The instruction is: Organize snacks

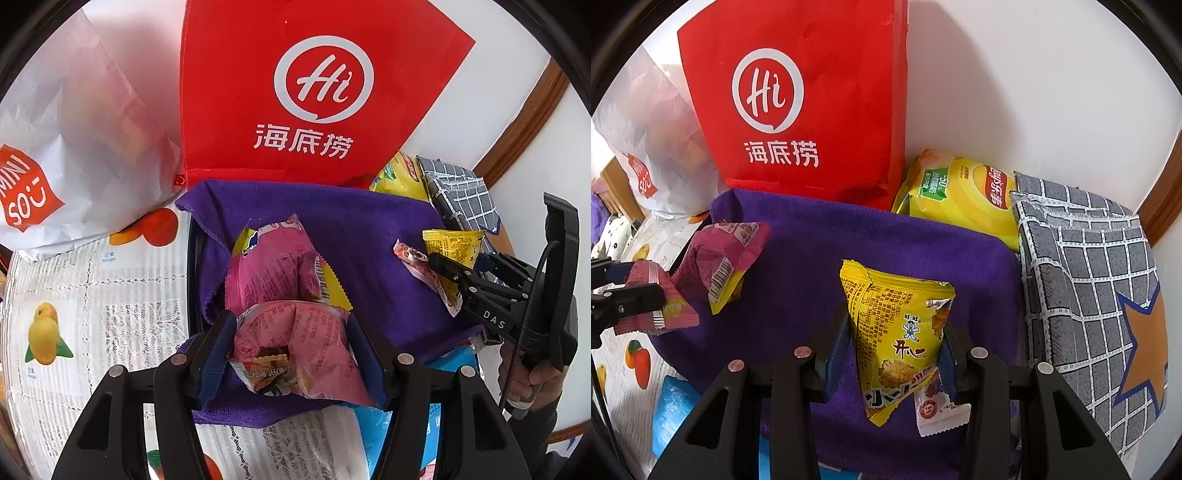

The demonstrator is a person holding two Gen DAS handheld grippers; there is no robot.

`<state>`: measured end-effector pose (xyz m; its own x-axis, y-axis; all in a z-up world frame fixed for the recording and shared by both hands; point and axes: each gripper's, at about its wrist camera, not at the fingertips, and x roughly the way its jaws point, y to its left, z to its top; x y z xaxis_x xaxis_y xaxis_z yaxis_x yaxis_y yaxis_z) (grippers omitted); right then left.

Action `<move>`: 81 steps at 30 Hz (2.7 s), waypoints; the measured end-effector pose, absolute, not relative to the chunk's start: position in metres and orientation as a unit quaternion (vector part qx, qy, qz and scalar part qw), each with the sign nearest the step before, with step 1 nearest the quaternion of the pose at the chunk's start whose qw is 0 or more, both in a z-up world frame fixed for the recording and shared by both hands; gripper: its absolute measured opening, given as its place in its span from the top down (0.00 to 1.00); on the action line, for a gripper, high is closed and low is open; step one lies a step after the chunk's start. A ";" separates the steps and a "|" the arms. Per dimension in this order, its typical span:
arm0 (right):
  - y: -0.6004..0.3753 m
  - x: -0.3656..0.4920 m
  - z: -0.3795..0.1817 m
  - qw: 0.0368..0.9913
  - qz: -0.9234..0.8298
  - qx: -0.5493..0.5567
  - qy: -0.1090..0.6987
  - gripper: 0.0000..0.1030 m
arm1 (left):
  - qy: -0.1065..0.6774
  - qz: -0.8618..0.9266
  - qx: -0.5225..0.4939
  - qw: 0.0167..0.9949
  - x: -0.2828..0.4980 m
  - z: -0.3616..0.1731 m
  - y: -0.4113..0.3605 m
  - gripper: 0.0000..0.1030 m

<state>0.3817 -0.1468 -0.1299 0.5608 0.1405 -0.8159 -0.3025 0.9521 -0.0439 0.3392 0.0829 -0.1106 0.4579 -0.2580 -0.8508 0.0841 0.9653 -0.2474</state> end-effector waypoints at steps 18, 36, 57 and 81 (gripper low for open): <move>-0.145 0.383 -0.135 0.871 0.130 -0.100 0.462 0.59 | 0.519 -0.102 -0.079 0.845 0.345 -0.119 0.077 0.40; -0.140 0.374 -0.125 0.877 0.136 -0.102 0.449 0.46 | 0.520 -0.101 -0.080 0.844 0.347 -0.123 0.077 0.32; -0.175 0.288 -0.060 0.907 0.068 -0.080 0.407 0.37 | 0.462 -0.146 -0.063 0.873 0.304 -0.057 0.059 0.20; -0.219 0.235 -0.124 0.888 0.027 -0.014 0.459 0.37 | 0.452 -0.170 -0.058 0.874 0.292 -0.044 0.051 0.20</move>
